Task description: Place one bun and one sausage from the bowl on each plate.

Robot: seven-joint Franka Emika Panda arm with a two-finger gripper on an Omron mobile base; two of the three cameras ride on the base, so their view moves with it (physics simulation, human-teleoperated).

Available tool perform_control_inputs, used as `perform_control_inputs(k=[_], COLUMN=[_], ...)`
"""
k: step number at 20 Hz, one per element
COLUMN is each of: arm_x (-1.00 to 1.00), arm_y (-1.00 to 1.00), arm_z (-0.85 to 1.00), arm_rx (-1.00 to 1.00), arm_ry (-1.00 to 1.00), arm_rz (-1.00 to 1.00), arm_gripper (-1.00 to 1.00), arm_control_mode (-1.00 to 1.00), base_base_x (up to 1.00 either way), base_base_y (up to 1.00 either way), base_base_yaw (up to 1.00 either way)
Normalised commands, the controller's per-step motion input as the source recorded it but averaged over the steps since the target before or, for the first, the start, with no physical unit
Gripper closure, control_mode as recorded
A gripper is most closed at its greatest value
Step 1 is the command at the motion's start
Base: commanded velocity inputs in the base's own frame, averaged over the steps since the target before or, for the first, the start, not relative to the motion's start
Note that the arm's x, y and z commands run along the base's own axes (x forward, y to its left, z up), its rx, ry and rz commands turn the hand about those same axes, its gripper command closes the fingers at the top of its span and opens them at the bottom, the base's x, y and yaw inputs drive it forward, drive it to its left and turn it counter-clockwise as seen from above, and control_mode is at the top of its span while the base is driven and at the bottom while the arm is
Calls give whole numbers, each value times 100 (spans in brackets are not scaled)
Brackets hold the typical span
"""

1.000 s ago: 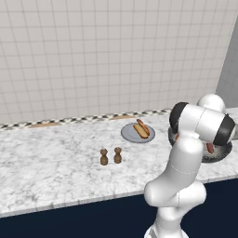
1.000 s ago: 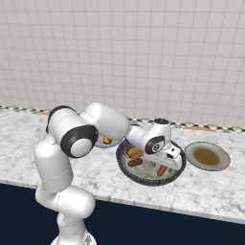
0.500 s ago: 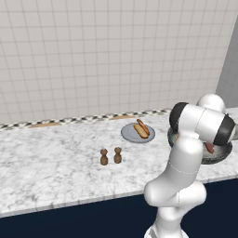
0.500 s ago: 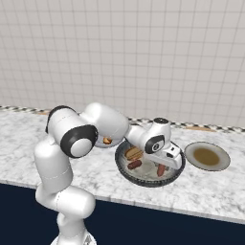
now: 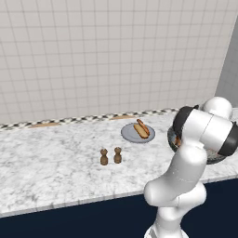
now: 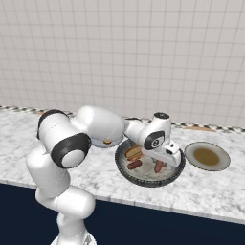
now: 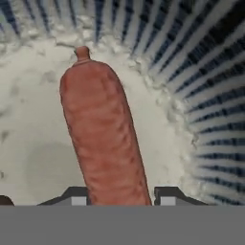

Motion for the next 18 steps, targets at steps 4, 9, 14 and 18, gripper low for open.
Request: perform_control_inputs(k=[4,9,14,18], arm_x=[-19,0,28,52], arm_y=[93,100,100,100], arm_z=[76,59,38,33], arm_rx=[0,0,1,7], arm_ry=[-11,-12,-3,2], arm_rz=[-2,0,0,2], arm_gripper=[100,100,100,100], arm_control_mode=[-100,-100,-100,-100], base_base_x=[0,0,0,0], base_base_y=[0,0,0,0], base_base_yaw=[0,0,0,0])
